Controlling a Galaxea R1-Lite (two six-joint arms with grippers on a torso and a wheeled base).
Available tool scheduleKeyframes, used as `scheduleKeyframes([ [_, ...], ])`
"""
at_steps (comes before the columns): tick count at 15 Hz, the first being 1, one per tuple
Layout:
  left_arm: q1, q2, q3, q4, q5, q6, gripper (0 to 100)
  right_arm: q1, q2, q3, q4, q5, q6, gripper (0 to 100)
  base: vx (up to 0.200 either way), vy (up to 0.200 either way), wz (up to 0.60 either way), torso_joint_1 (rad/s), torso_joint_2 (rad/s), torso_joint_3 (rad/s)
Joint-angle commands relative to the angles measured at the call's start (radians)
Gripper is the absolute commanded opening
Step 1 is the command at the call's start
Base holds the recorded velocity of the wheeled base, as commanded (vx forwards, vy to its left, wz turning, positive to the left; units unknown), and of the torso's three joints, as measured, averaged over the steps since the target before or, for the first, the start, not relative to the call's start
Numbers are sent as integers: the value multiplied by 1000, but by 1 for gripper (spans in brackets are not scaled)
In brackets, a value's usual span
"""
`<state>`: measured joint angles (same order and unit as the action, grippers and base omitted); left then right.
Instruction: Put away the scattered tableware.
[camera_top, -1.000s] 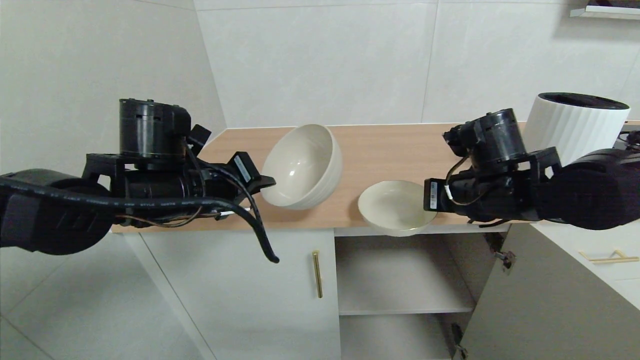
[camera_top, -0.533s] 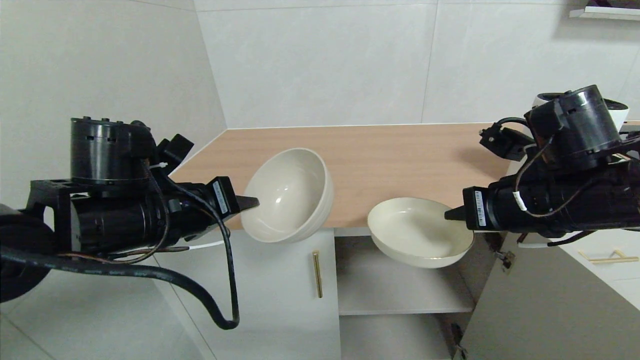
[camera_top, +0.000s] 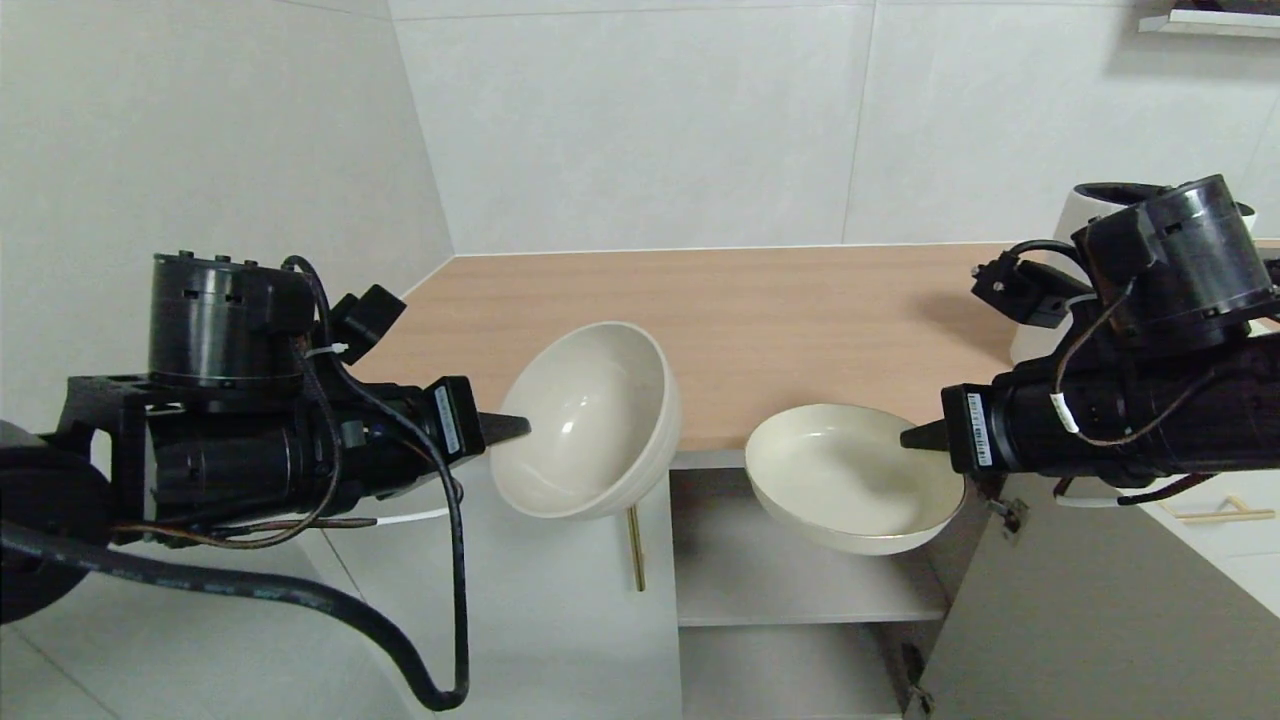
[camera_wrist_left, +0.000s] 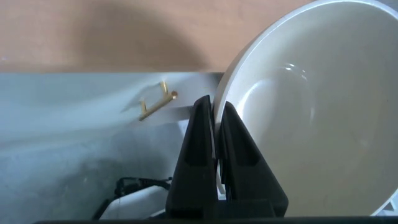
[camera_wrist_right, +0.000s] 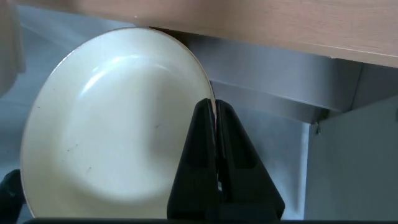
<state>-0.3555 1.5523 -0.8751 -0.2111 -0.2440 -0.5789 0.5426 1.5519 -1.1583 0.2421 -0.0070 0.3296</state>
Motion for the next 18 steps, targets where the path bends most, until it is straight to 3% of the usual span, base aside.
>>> scheduleKeyframes([
  [1,-2,3,1,1,-1,1,0,0,8,0,0,-2,0,0,0,0,0,0,0,0],
  [8,-2,3,2,1,-1,2,0,0,30,0,-6,-5,-1,0,0,0,0,0,0,0],
  [11,-2,5,18,-1,-3,44,0,0,36,0,-7,-7,-1,0,0,0,0,0,0,0],
  [12,-2,5,16,-1,-3,44,0,0,37,0,-7,-7,-1,0,0,0,0,0,0,0],
  [18,-2,15,16,-1,-1,45,0,0,40,2,-18,-7,-1,0,0,0,0,-146,381,229],
])
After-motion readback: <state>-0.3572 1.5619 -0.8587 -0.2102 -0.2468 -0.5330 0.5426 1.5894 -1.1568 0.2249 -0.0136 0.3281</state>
